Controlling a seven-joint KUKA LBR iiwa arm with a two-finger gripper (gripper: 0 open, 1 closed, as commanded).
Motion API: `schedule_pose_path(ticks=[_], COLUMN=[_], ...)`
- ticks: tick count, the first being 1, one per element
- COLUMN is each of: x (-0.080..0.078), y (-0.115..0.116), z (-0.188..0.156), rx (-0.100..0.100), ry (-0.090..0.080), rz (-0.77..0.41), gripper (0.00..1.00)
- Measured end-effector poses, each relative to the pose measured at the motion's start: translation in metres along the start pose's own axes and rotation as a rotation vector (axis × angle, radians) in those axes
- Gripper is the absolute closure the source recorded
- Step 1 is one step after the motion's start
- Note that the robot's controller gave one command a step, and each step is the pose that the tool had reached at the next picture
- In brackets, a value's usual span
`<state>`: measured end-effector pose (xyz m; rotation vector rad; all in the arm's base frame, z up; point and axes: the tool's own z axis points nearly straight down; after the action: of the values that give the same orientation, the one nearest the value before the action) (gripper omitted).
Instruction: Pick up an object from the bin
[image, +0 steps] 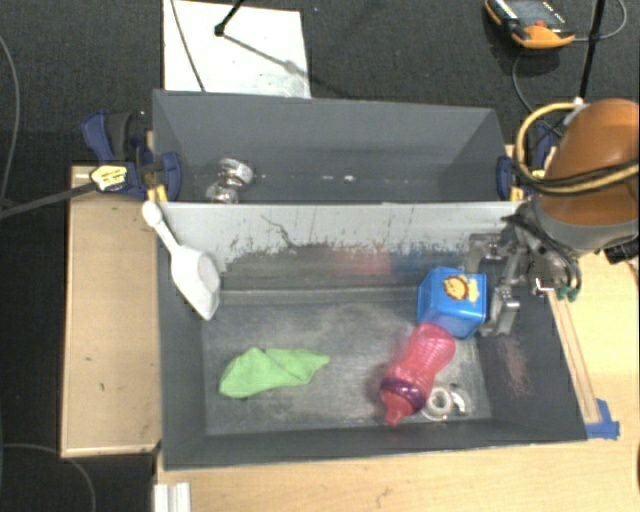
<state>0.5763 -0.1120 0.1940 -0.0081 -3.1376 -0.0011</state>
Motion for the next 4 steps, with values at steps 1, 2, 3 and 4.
schedule_pose_path(ticks=[1,2,3,4], x=[-0.001,0.023,0.038,0.036], y=[0.001,0.049,0.065,0.070], z=[-0.005,0.066,0.068,0.064], rx=[0.001,0.001,0.000,0.001], ry=[-0.008,-0.010,-0.005,-0.007], rz=[-0.003,-0.110,-0.101,-0.175], gripper=[0.00,0.00,0.00,0.00])
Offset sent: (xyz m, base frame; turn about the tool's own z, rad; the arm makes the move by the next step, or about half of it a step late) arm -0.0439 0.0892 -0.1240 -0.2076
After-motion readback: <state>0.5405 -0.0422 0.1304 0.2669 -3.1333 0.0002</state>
